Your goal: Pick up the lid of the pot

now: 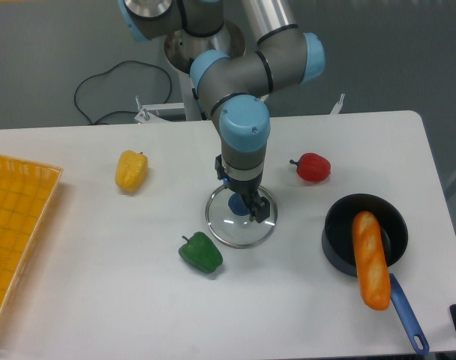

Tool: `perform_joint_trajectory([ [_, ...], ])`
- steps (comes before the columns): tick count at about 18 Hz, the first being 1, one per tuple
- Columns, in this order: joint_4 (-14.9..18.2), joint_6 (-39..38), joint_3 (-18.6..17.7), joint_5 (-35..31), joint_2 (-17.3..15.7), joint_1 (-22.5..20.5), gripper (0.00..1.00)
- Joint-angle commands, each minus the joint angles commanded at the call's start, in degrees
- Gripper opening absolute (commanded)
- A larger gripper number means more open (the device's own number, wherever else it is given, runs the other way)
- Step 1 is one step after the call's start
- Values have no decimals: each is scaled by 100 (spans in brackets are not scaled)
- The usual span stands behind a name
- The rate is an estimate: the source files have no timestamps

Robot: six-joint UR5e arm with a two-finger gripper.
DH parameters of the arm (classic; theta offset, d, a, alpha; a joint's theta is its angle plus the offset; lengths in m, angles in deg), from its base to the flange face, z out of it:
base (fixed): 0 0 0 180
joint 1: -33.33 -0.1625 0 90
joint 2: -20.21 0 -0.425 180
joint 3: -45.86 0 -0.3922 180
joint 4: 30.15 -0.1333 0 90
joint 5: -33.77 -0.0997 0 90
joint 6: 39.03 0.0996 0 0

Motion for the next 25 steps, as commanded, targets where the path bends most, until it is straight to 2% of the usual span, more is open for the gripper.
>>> perform_joint_trajectory([
  [11, -395, 88, -167, -81, -18, -70, 100],
  [14, -930, 88, -404, -98, -9, -53, 100],
  [15, -975, 97, -439, -107, -9, -53, 100],
  [25, -1029, 150, -897, -133, -61, 61, 100],
])
